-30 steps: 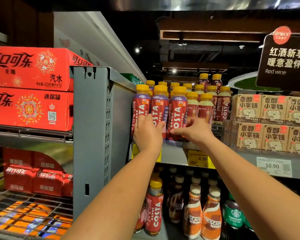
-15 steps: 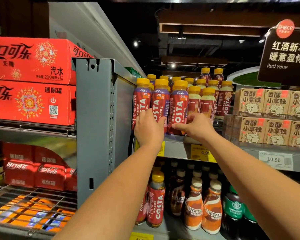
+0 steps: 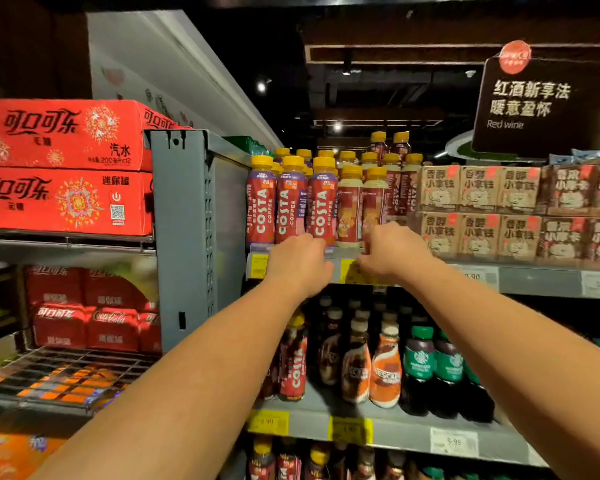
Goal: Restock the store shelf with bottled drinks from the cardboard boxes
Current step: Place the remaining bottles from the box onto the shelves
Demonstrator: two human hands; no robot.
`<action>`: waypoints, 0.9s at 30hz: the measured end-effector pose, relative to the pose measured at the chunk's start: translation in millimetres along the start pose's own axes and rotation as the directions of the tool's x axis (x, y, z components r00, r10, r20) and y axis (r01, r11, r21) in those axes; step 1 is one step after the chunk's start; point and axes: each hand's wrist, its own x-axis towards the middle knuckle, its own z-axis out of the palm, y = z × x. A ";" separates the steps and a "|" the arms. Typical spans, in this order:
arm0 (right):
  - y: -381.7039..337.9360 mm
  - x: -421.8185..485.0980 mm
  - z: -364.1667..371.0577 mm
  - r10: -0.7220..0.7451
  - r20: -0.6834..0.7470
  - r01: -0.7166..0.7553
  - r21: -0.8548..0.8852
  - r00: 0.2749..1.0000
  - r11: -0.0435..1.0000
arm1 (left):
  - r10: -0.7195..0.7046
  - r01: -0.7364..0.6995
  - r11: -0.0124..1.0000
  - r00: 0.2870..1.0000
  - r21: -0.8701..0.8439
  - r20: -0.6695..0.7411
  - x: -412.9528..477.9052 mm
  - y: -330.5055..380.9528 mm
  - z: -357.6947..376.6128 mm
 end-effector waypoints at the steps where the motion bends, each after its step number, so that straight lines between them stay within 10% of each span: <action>1: 1.7 -9.7 -0.2 -0.005 0.054 0.007 -0.040 0.999 0.999 | 0.000 0.000 1.000 1.000 0.004 0.024 -6.0 6.7 0.1; 15: 3.2 -157.4 25.4 0.201 0.254 -0.171 -0.134 0.946 0.976 | 0.138 -0.114 0.987 0.962 -0.115 0.234 -115.2 64.3 22.7; 27: -42.2 -345.5 120.6 0.329 0.560 -0.263 -0.198 0.760 0.944 | 0.361 -0.265 0.930 0.786 -0.254 0.502 -296.5 83.4 100.4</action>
